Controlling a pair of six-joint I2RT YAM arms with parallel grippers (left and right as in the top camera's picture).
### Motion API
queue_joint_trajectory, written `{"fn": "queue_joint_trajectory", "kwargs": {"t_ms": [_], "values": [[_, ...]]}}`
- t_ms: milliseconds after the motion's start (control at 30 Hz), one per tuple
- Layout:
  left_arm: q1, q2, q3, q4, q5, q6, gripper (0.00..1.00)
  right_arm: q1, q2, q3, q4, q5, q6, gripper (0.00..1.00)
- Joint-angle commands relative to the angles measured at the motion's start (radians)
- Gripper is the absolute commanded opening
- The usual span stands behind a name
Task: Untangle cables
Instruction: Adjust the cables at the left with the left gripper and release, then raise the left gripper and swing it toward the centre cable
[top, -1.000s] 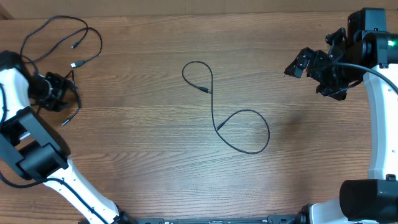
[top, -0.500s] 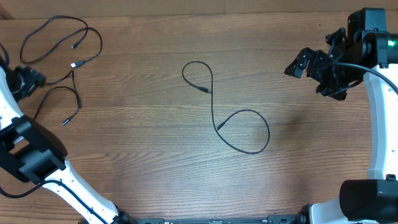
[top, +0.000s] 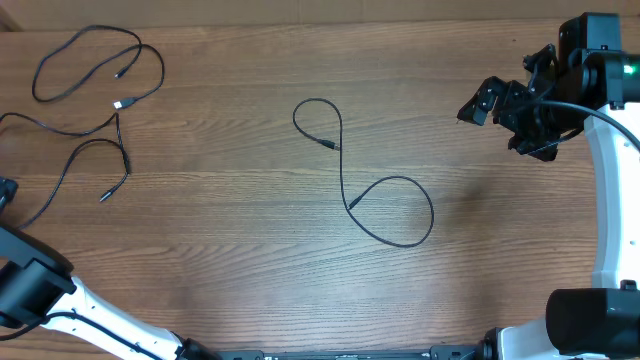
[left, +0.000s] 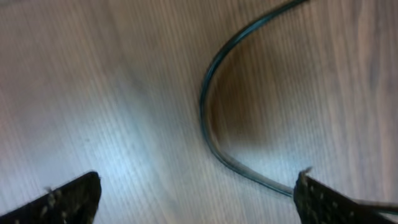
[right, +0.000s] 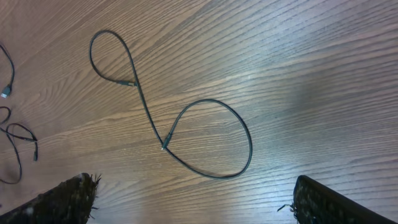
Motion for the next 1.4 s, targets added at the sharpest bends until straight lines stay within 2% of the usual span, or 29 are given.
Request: {"fn": "queue_joint_trajectory", "kwargs": {"t_ms": [0,133,500,633,800,933,1000,1100,1233,1367], "values": [[-0.007,0.002,-0.047,0.098,0.158,0.085,0.98,0.003,-0.013,0.002,0.004,-0.005,0.002,1.0],[-0.009,0.002,-0.131,0.198,0.169,0.091,0.91,0.003,-0.013,0.002,0.004,-0.005,0.002,1.0],[-0.005,0.002,-0.174,0.208,0.042,0.087,0.92,0.003,-0.013,0.002,0.004,-0.005,0.002,1.0],[0.0,0.002,-0.217,0.246,0.041,0.083,0.82,0.003,-0.013,0.002,0.004,-0.005,0.002,1.0],[0.005,0.003,-0.271,0.319,0.061,0.058,0.79,0.003,-0.013,0.002,0.004,-0.005,0.002,1.0],[0.007,0.003,-0.276,0.34,0.073,0.058,0.62,0.003,-0.013,0.002,0.003,-0.005,0.002,1.0],[0.007,0.003,-0.276,0.348,0.095,0.058,0.58,0.003,-0.013,0.002,0.004,-0.005,0.002,1.0],[0.007,0.004,-0.276,0.363,0.159,0.059,0.39,0.003,-0.013,0.002,0.004,-0.005,0.002,1.0],[0.005,0.004,-0.276,0.393,0.269,0.058,0.35,0.003,-0.013,0.002,0.004,-0.005,0.002,1.0],[-0.005,0.004,-0.276,0.422,0.303,0.061,0.33,0.003,-0.013,0.002,0.004,-0.005,0.002,1.0]]}}
